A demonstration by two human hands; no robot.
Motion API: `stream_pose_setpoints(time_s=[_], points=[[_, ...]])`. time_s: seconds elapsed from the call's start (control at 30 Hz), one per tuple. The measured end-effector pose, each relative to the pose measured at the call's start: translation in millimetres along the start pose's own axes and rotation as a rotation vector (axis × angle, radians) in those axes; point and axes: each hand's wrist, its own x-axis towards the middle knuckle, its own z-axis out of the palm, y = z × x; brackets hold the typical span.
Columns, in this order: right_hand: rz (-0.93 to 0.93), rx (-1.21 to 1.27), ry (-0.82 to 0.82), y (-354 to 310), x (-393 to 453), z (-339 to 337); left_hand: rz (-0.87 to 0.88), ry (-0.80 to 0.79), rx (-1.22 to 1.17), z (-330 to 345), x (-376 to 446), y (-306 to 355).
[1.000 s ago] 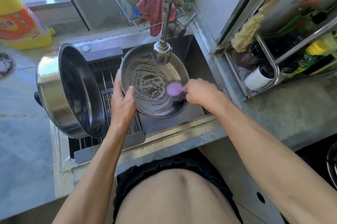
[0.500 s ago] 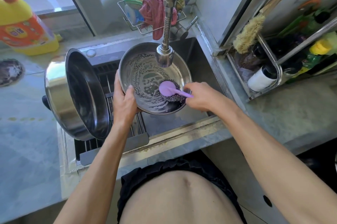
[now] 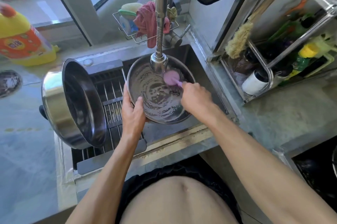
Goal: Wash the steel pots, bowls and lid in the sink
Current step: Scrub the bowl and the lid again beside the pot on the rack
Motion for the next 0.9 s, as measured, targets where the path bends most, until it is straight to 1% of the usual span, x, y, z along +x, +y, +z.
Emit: stream_pose_setpoints(time_s=[0.03, 0.07, 0.1, 0.13, 0.17, 0.2, 0.23, 0.27, 0.3, 0.33, 0.4, 0.43, 0.47, 0.5, 0.53, 0.57, 0.6, 0.63, 0.67, 0.7, 0.73, 0.77, 0.8, 0.83, 0.87, 0.9], points=[[0.011, -0.025, -0.137, -1, -2, -6, 0.0, 0.032, 0.01, 0, 2, 1], [-0.041, 0.004, -0.274, -3, -4, -10, -0.006, 0.06, 0.032, -1, 3, 3], [-0.117, 0.082, -0.375, -6, -7, -12, -0.002, 0.074, 0.042, -3, 5, 1], [-0.172, 0.2, -0.431, -11, -12, -13, -0.005, 0.069, 0.051, -4, 6, 0], [-0.181, 0.311, -0.417, -12, -14, -11, -0.007, 0.053, 0.051, -5, 8, -1], [-0.133, 0.371, -0.343, -12, -11, -6, -0.014, 0.041, 0.052, -6, 8, -1], [-0.06, 0.335, -0.223, -9, -7, -3, -0.012, 0.035, 0.044, -6, 9, -1], [0.01, 0.194, -0.119, -6, -6, -4, -0.006, 0.042, 0.037, -5, 9, 2], [0.057, 0.084, -0.117, -2, -5, -2, 0.006, 0.052, 0.034, -4, 9, 3], [0.048, 0.056, -0.184, -2, -7, -2, 0.014, 0.062, 0.044, -5, 9, 6], [-0.07, 0.209, -0.344, -10, -10, -2, 0.022, 0.063, 0.062, -4, 11, 8], [-0.11, 0.301, -0.348, -14, -13, -3, 0.019, 0.053, 0.07, -4, 12, 7], [-0.108, 0.347, -0.299, -17, -11, -2, 0.016, 0.038, 0.068, -2, 11, 7], [-0.065, 0.311, -0.203, -17, -8, -2, 0.018, 0.026, 0.059, -2, 10, 6], [0.001, 0.201, -0.101, -16, -5, -4, 0.021, 0.024, 0.052, -1, 9, 7], [0.062, 0.076, -0.076, -13, -4, -8, 0.03, 0.032, 0.049, 0, 9, 8], [0.084, 0.0, -0.126, -9, -3, -11, 0.035, 0.045, 0.063, -1, 10, 8], [0.033, -0.025, -0.214, -8, -2, -13, 0.039, 0.061, 0.086, -1, 12, 8], [-0.057, 0.009, -0.298, -9, -2, -16, 0.034, 0.064, 0.11, -1, 13, 8], [-0.148, 0.11, -0.35, -12, -1, -16, 0.026, 0.056, 0.133, -1, 14, 6], [-0.208, 0.236, -0.359, -16, -1, -16, 0.017, 0.044, 0.15, -1, 14, 3], [-0.228, 0.324, -0.308, -19, 1, -13, 0.016, 0.035, 0.156, -2, 12, 3], [-0.202, 0.348, -0.178, -19, 6, -8, 0.021, 0.027, 0.145, -1, 10, 4], [-0.143, 0.279, -0.036, -18, 10, -5, 0.032, 0.026, 0.119, -1, 9, 4], [-0.082, 0.136, 0.056, -15, 12, -4, 0.046, 0.041, 0.093, -2, 8, 6], [-0.016, 0.014, 0.058, -10, 10, -3, 0.061, 0.068, 0.085, -2, 10, 7]])
